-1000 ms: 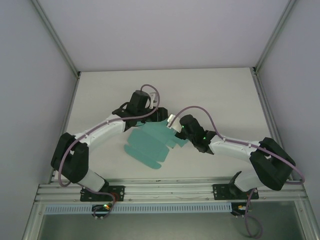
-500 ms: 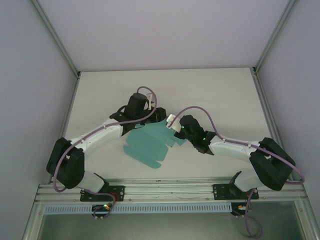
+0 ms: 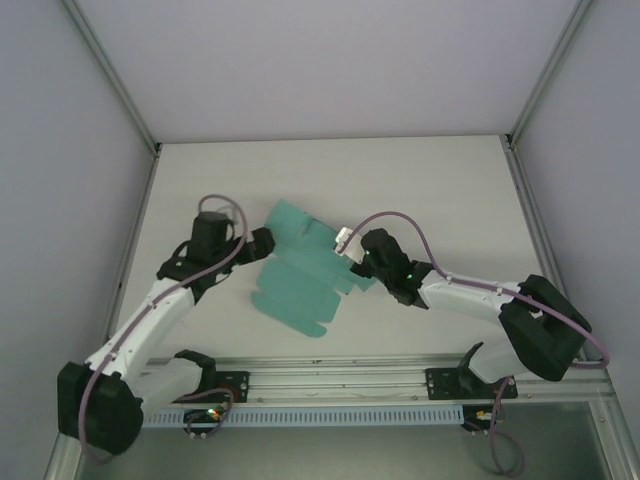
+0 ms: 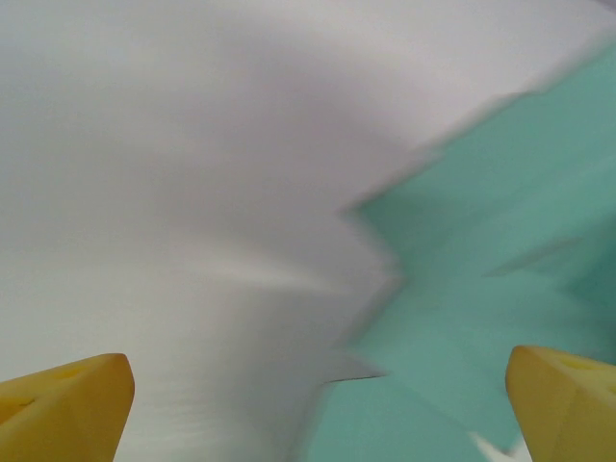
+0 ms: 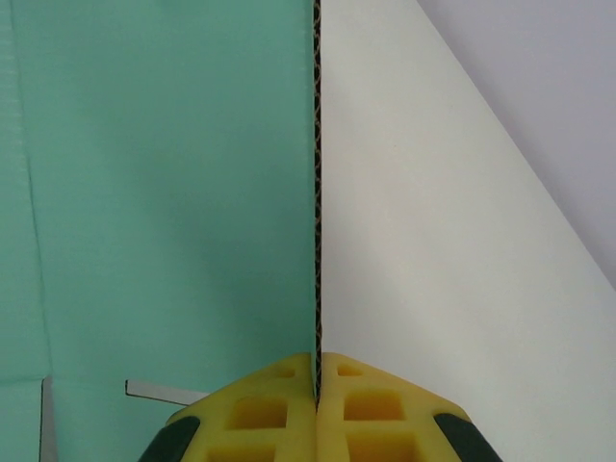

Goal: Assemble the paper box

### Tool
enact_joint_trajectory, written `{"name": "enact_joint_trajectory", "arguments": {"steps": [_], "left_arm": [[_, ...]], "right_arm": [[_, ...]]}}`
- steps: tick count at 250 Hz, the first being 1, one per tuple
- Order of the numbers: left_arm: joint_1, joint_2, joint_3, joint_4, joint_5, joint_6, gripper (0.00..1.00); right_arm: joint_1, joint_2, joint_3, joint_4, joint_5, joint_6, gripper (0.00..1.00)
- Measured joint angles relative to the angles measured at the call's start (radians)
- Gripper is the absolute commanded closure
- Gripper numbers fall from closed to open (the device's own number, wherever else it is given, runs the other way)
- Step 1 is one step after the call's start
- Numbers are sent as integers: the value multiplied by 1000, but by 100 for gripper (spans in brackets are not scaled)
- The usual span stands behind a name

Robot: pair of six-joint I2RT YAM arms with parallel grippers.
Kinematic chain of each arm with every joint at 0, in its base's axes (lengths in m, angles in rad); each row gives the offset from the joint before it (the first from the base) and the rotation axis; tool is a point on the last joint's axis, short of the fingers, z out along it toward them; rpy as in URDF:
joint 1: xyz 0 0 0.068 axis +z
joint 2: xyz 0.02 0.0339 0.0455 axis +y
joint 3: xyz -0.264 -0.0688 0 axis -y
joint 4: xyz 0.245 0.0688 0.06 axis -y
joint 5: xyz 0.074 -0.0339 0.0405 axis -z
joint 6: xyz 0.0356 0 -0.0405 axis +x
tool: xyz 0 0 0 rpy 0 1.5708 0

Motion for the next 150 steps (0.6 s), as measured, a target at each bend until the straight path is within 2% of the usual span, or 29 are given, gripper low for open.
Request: {"name": "enact_joint_trajectory", "arguments": {"steps": [19, 39, 107, 150], "left_arm": [[80, -17, -67, -17, 16, 0, 0], [114, -9, -100, -13, 45, 1, 0], [117, 124, -103, 174, 217, 16, 6], [107, 151, -110, 284, 317, 51, 7]], "right_arm": [[-2, -15, -1, -4, -5, 0, 100], [-3, -26, -1, -4, -19, 0, 100], [-3, -29, -1, -11, -48, 2, 100], [-8, -32, -1, -11, -48, 5, 100]]}}
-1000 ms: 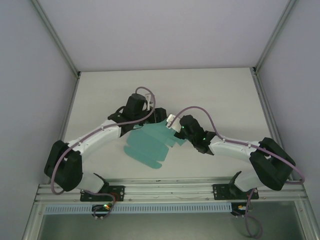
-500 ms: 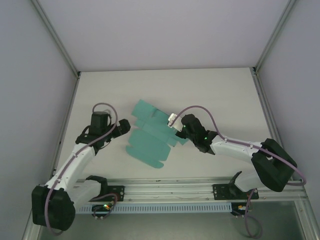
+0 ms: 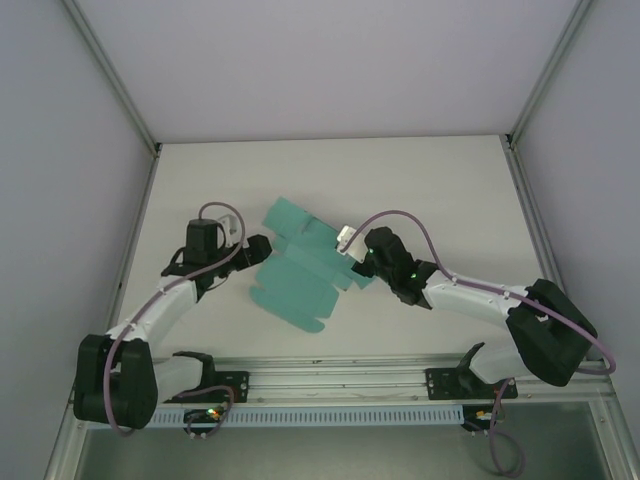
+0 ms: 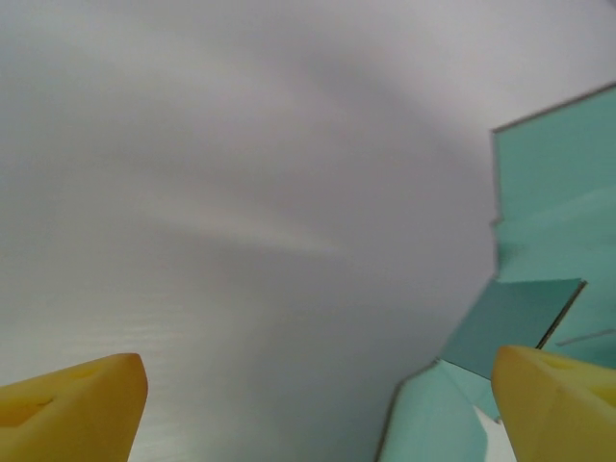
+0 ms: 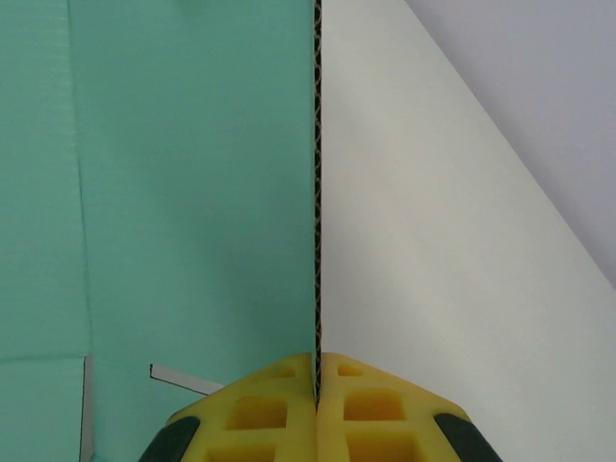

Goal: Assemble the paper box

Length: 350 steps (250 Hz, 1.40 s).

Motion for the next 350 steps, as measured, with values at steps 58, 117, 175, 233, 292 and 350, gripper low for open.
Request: {"name": "enact_joint_trajectory", "arguments": {"steps": [58, 117, 175, 233, 292, 350], "left_arm": [[-59, 15, -17, 73, 82, 56, 13], [-116, 103, -16, 111, 85, 108, 33], [-143, 174, -16, 181, 84, 121, 60], [-160, 173, -17, 239, 69, 125, 77], [-162, 195, -15, 239, 38, 126, 83], [-175, 268, 7, 264, 27, 124, 94]], "right_arm": [[-2, -6, 0, 0, -19, 0, 100], [-2, -29, -4, 0, -71, 0, 100], [-2, -51, -30, -1, -101, 0, 100], [-7, -51, -31, -1, -100, 0, 100], [-8, -53, -31, -1, -107, -1, 100], [-9, -55, -31, -9, -107, -5, 100]]}}
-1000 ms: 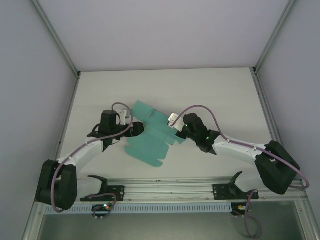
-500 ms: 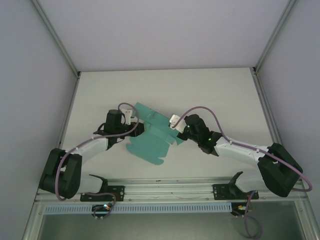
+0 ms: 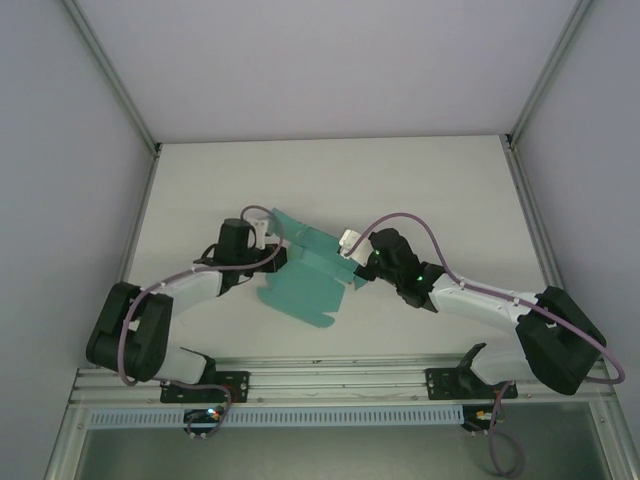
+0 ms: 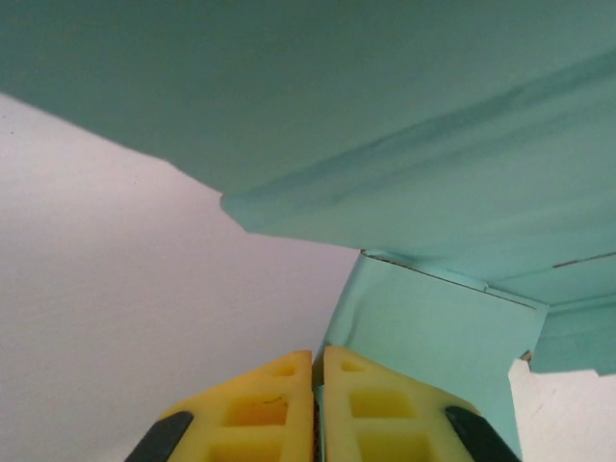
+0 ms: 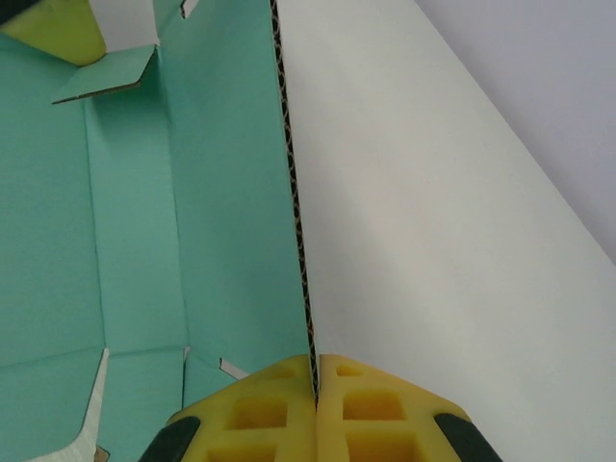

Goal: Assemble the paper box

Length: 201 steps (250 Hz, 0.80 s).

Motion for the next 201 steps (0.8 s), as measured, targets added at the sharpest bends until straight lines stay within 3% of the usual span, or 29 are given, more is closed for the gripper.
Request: {"name": "enact_joint_trajectory", "arguments": {"steps": [41, 65, 97, 132, 161, 179, 201], "left_arm": [[-13, 40, 32, -1, -7, -2, 94], [-27, 56, 46, -1, -17, -2, 87], [-34, 45, 47, -21, -27, -13, 62], [-39, -44, 25, -98, -69, -25, 48], [-44, -176, 3, -187, -125, -34, 24], [-43, -261, -9, -241, -166, -43, 1], [-27, -364, -21, -314, -216, -64, 0]], "right_arm": [[-2, 0, 0, -5, 7, 0, 100], [-5, 0, 0, -11, 20, -6, 100], [-5, 0, 5, -31, 45, -39, 100], [-3, 1, 40, -84, 92, -119, 100], [-1, 6, 97, -135, 138, -206, 100], [0, 13, 133, -157, 163, -261, 100], [7, 23, 170, -166, 196, -324, 100]]}}
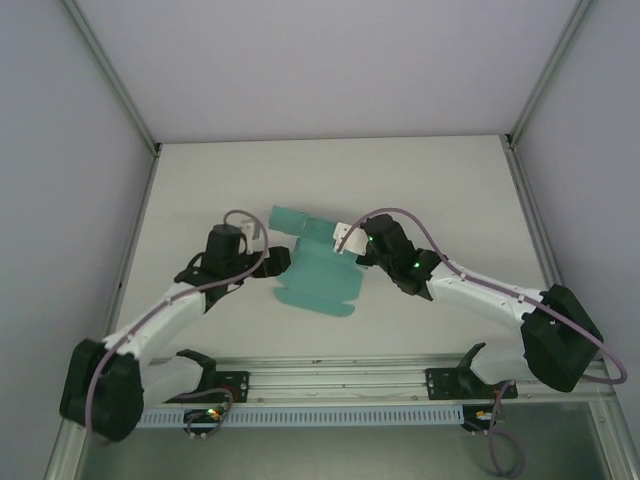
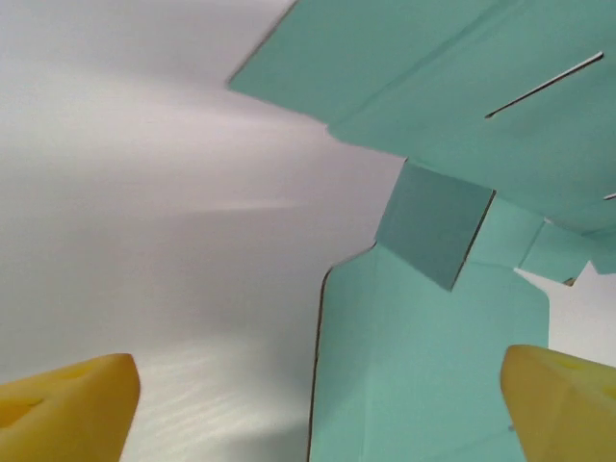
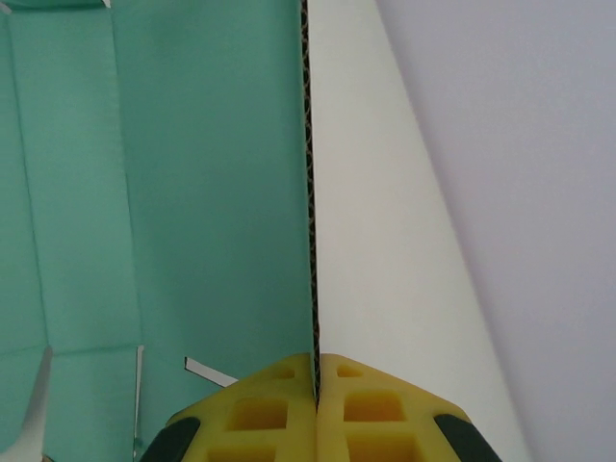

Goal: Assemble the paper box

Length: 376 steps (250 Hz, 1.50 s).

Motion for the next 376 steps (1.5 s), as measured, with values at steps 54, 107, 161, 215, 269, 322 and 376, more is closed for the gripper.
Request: {"name": "enact_joint_trajectory", "arguments": {"steps": [54, 107, 161, 215, 269, 322, 376], "left_arm": [[156, -132, -4, -121, -50, -33, 0], [225, -24, 16, -148, -55, -48, 0], [240, 161, 106, -122, -53, -48, 0], [285, 360, 241, -3, -32, -47, 0], [321, 616, 412, 53, 54, -12, 21], [241, 646, 363, 131, 206, 26, 44], [158, 507, 198, 243, 304, 30, 60]], "right_arm": [[53, 107, 9, 90, 107, -175, 100], [80, 260, -72, 321, 225, -314, 100], [93, 307, -112, 494, 266, -361, 100], [100, 309, -139, 575, 275, -387, 100], [104, 309, -139, 579, 275, -383, 100], [104, 309, -139, 577, 276, -373, 100], [106, 300, -139, 573, 276, -362, 100]]}}
